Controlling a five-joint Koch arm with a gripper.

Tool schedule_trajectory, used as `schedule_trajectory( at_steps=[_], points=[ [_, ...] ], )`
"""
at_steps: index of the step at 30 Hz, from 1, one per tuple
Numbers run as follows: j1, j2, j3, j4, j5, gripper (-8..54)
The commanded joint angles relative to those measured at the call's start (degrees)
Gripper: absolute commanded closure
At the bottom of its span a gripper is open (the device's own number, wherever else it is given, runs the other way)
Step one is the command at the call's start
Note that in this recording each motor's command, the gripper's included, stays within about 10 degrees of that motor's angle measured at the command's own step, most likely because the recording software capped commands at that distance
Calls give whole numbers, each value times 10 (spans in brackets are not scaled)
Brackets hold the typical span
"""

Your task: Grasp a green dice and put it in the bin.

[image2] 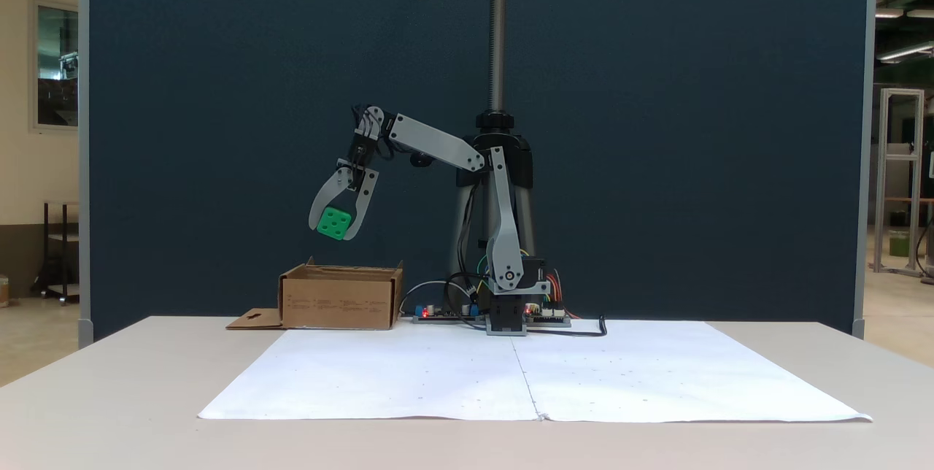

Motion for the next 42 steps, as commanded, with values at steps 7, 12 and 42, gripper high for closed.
schedule_trajectory(
  at_steps=[7, 12, 42],
  points=[
    [108, 25, -1, 14, -129, 334],
    [145, 21, 59, -12, -180, 334],
    [37, 67, 106, -275, -88, 33]
  ],
)
